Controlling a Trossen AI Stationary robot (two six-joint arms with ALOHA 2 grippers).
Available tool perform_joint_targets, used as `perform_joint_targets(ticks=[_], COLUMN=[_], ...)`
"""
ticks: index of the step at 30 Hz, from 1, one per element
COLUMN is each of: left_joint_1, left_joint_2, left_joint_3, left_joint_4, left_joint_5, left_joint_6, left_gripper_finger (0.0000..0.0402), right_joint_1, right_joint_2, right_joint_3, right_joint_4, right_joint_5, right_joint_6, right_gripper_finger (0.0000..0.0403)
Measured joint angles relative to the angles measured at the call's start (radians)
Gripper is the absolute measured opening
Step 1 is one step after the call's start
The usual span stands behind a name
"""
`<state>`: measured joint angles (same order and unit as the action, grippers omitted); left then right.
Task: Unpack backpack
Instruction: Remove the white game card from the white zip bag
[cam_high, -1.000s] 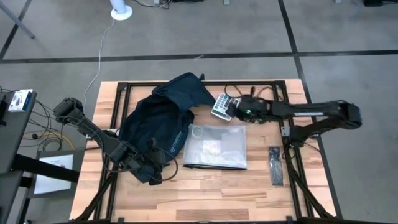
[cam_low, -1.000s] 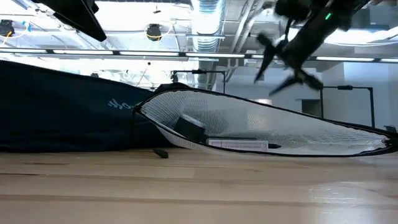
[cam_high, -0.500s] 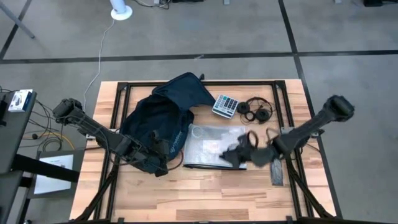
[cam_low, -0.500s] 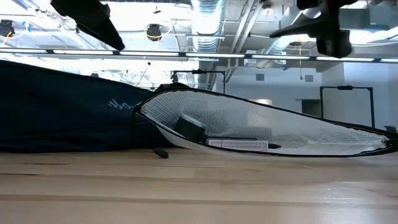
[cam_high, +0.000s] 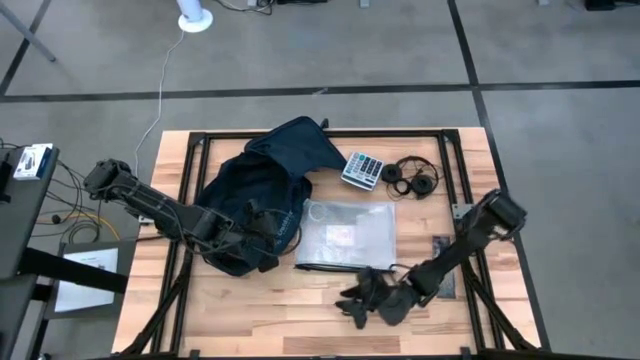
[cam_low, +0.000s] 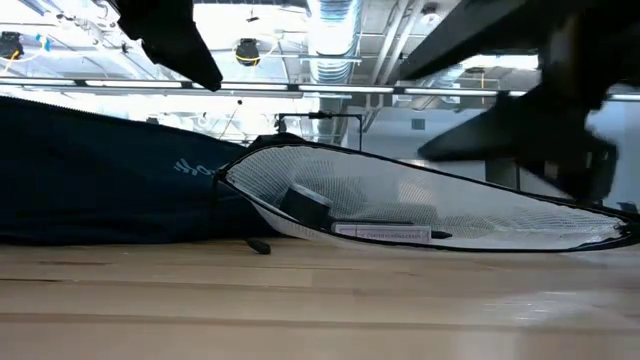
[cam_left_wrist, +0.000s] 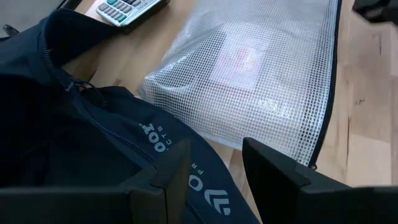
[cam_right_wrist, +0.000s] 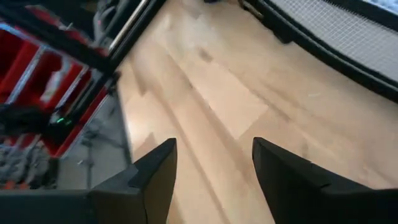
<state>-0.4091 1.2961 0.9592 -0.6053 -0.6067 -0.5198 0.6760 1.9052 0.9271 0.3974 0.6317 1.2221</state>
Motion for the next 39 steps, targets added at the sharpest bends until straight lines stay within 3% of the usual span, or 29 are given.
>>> perform_joint_targets(ticks=[8, 15, 21, 24, 27, 31, 39], left_joint_1=[0.003, -0.003, -0.005, -0.005, -0.011, -0.020, -0.018], left_joint_2=[0.000, 0.000, 0.000, 0.000, 0.013, 0.072, 0.255], left_joint_3=[0.000, 0.000, 0.000, 0.000, 0.000, 0.003, 0.049], left_joint_4=[0.002, -0.010, 0.016, 0.102, 0.226, 0.400, 0.377], left_joint_5=[0.000, 0.004, 0.043, 0.162, 0.288, 0.328, 0.412], left_joint_6=[0.000, -0.001, 0.061, 0.195, 0.351, 0.395, 0.440], left_gripper_finger=[0.0134, 0.0134, 0.0134, 0.0134, 0.0134, 0.0134, 0.0142], right_joint_1=[-0.080, -0.076, -0.070, -0.071, -0.078, -0.072, -0.039], right_joint_2=[0.105, 0.017, -0.089, -0.121, -0.137, -0.149, -0.148], right_joint_3=[0.086, 0.117, 0.213, 0.267, 0.285, 0.288, 0.288], right_joint_4=[-0.084, -0.310, -0.681, -0.845, -0.909, -0.943, -1.088], right_joint_5=[0.107, 0.181, 0.212, 0.233, 0.233, 0.233, 0.230], right_joint_6=[0.066, 0.081, 0.026, 0.026, 0.026, 0.056, 0.258], right_gripper_finger=[0.0099, 0.0010, 0.0003, 0.0001, 0.0003, 0.0001, 0.0001])
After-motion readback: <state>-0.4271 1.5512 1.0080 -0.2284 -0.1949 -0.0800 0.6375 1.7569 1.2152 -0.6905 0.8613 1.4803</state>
